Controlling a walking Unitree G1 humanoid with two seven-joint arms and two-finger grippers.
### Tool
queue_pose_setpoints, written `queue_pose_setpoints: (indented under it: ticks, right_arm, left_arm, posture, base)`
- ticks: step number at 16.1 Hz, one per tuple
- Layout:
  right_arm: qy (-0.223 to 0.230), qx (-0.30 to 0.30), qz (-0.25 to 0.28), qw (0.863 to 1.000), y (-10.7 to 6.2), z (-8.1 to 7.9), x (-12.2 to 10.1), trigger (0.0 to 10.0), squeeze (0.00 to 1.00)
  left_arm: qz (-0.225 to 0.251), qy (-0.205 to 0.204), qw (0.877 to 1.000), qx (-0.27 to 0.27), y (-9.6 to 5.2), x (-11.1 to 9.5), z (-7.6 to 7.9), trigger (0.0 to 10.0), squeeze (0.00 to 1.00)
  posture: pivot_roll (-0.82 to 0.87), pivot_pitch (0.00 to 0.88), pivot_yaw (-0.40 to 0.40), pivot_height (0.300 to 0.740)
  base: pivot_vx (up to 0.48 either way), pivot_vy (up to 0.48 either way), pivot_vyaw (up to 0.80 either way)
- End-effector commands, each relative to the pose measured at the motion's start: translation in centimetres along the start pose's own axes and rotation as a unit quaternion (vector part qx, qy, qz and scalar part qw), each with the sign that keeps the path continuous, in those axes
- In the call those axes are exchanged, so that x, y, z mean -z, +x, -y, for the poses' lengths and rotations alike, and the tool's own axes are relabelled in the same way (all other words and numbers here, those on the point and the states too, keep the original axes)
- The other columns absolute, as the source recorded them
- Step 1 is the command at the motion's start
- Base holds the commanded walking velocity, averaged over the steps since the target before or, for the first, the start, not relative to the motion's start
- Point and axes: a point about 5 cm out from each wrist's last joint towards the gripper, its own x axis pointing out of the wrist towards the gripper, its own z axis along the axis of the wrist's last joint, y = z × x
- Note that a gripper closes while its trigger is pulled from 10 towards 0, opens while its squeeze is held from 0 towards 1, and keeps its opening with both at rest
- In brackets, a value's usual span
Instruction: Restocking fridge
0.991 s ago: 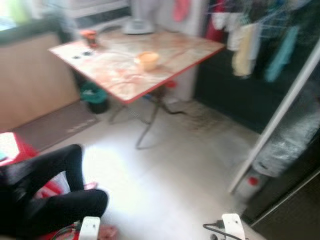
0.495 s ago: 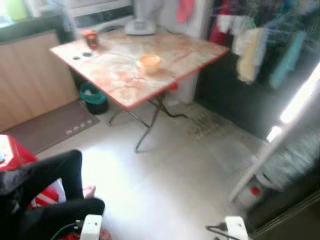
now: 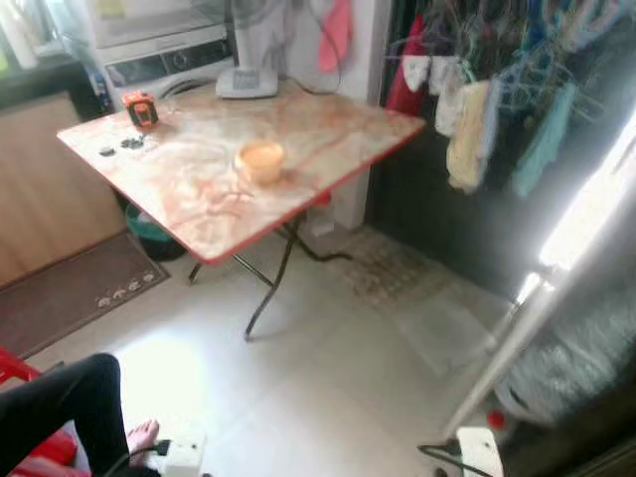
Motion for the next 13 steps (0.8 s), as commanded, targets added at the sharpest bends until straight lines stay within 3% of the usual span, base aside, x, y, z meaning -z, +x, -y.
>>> queue_pose_setpoints:
  ticks: [1, 13]
  right_arm:
    - [0.003, -0.009, 0.002, 1.0, 0.08, -0.75, -0.19, 10.0, 0.0]
    - [-0.015, -0.018, -0.005, 1.0, 0.05, -0.84, 0.07, 10.0, 0.0]
  left_arm:
    - [-0.01, 0.011, 1.0, -0.007, -0.06, 0.42, -0.45, 10.0, 0.0]
    - [-0.01, 0.007, 1.0, -0.01, -0.12, 0.65, -0.54, 10.0, 0.0]
  posture:
    - [-0.14, 0.0, -0.011, 0.74]
    - [-0.12, 0.0, -0.019, 0.74]
  base:
    - [0.375, 0.0, 0.0]
    - [0.342, 0.0, 0.0]
